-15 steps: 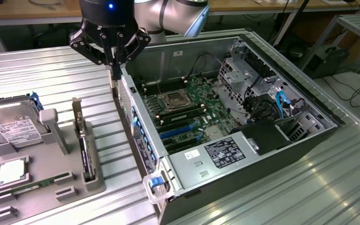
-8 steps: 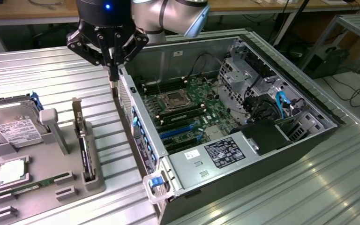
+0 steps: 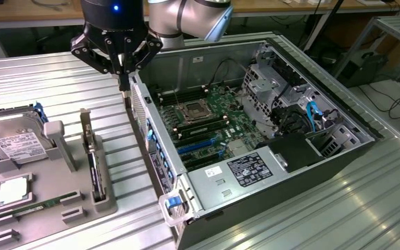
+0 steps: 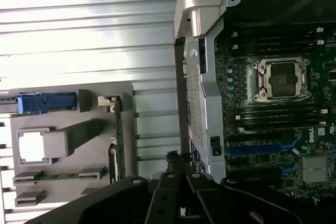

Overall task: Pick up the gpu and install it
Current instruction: 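Reach for the gpu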

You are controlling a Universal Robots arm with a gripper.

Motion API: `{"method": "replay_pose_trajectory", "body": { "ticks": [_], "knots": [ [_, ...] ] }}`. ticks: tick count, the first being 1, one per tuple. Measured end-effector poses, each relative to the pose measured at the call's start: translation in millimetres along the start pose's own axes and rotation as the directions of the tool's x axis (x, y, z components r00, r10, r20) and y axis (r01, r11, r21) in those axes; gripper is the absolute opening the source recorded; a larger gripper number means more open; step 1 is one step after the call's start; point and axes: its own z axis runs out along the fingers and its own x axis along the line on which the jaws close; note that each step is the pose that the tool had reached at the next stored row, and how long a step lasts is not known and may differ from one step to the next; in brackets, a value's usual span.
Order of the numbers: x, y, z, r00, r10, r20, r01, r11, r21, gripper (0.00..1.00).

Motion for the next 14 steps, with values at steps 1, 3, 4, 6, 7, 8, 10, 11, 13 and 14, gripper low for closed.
{"method": "replay_pose_trajectory", "body": {
  "ticks": [1, 3, 4, 6, 7, 8, 10, 11, 13, 14],
  "knots": [
    [0.6, -0.5, 0.0, 1.0, 0.0, 0.0001, 0.0, 1.0, 0.0, 0.11],
    [2.2, -2.5, -0.1, 1.0, 0.0, 0.0, 0.0, 1.0, -0.0001, 0.11],
    [2.9, -3.5, -0.2, 1.0, 0.0, 0.0, 0.0, 1.0, -0.0001, 0.11],
    [4.8, -5.8, -0.4, 1.0, 0.0, 0.0, 0.0, 1.0, 0.0001, 0.11],
    [6.2, -7.2, -0.5, 1.0, 0.0, 0.0, 0.0, 1.0, 0.0001, 0.11],
    [7.5, -8.3, -0.6, 1.0, 0.0, 0.0, 0.0, 1.0, 0.0, 0.11],
    [10.4, -10.5, -0.7, 1.0, 0.0, 0.0001, 0.0, 1.0, 0.0, 0.11],
    [12.0, -12.0, -0.8, 1.0, 0.0, 0.0001, 0.0, 1.0, 0.0, 0.11],
    [14.4, -14.5, -1.1, 1.0, 0.0, -0.0001, 0.0, 1.0, 0.0001, 0.11],
    [15.6, -15.8, -1.1, 1.0, 0.0, -0.0001, 0.0, 1.0, 0.0001, 0.11]
  ]
}}
